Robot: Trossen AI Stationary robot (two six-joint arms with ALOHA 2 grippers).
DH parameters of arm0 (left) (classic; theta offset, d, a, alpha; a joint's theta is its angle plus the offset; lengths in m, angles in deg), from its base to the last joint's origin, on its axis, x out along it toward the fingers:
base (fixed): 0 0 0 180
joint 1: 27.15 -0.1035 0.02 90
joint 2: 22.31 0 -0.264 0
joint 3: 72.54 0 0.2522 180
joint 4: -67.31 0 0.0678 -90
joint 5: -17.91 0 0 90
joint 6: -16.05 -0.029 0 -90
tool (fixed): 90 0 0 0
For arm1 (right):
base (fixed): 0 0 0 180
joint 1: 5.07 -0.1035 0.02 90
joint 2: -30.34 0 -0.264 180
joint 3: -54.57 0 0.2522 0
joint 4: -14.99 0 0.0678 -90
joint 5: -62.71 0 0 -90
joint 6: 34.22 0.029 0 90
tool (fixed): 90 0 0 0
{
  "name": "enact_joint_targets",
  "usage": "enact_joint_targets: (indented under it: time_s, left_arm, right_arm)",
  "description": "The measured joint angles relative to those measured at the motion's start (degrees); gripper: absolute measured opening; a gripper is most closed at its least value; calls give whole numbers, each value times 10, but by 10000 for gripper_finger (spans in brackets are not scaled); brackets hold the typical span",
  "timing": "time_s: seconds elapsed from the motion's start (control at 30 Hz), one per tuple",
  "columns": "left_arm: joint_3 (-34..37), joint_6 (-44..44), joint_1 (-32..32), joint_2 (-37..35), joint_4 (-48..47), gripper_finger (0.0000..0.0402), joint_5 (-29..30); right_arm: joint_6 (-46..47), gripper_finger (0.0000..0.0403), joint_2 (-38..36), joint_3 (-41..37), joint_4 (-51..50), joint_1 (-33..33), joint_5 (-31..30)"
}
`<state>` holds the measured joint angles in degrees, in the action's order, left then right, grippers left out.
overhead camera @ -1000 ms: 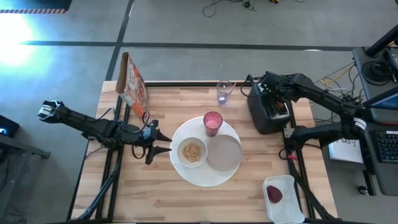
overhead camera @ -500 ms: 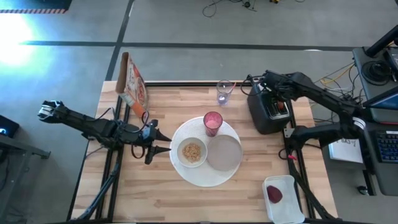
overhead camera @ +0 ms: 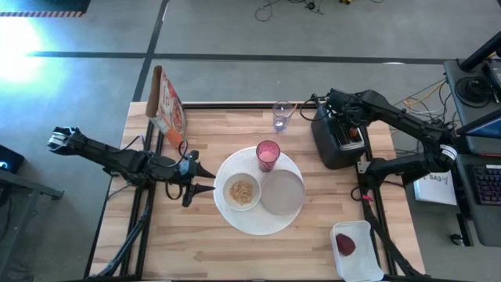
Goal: Arrange a breakfast setting
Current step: Put the toasted bagel on the gray plate
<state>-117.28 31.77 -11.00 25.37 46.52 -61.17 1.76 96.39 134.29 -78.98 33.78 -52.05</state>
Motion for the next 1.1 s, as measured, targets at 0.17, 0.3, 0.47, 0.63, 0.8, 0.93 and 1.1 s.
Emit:
enact_joint_targets:
  time_s: [0.17,0.3,0.47,0.63,0.8,0.93,1.1]
  left_arm:
    - [0,2,0,0,1,176,0]
    - [0,8,0,0,2,176,0]
    - [0,17,0,0,5,176,0]
    - [0,20,0,7,15,176,0]
    - [0,27,0,8,20,176,0]
    - [0,30,0,9,23,176,0]
    - [0,30,0,10,30,176,0]
  right_arm:
    - [0,68,-10,0,2,0,15]
    - [-8,66,-23,3,0,-1,32]
    - [-25,66,-40,3,-10,0,60]
    - [-26,66,-52,3,-32,-1,61]
    - [-26,66,-63,4,-35,-1,58]
    - [-26,66,-71,4,-35,0,55]
    - [-26,66,-76,5,-36,0,52]
